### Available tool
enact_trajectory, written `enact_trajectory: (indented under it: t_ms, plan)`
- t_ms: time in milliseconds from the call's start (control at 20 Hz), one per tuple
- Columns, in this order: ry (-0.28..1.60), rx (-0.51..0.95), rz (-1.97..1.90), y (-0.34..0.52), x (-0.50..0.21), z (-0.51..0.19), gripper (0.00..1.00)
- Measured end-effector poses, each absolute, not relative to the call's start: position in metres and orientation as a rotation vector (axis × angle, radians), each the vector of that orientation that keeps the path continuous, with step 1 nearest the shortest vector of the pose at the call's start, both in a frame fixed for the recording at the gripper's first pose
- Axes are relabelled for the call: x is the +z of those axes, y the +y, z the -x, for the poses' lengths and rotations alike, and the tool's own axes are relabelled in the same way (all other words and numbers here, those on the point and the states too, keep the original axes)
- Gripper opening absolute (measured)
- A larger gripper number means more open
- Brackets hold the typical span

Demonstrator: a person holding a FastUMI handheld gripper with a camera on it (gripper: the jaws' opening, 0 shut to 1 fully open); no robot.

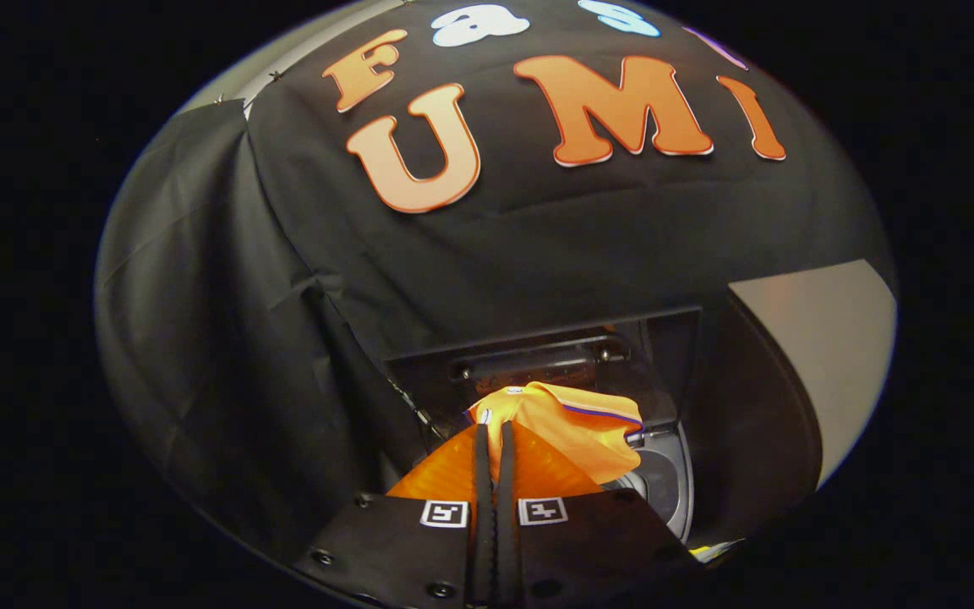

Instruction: Put the clothes into the washing machine and then close the washing machine lid.

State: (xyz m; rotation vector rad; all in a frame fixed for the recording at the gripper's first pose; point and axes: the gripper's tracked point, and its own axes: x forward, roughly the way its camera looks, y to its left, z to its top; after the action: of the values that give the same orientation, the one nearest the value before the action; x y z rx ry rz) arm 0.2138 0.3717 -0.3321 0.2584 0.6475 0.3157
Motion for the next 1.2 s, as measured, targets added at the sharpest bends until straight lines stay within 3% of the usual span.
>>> enact_trajectory:
  t_ms: [350, 1200]
  plan:
    - [0.777, 0.271, -0.234, 0.376, -0.435, -0.219, 0.08]
    - [0.979, 0.190, -0.191, 0.371, -0.588, -0.206, 0.08]
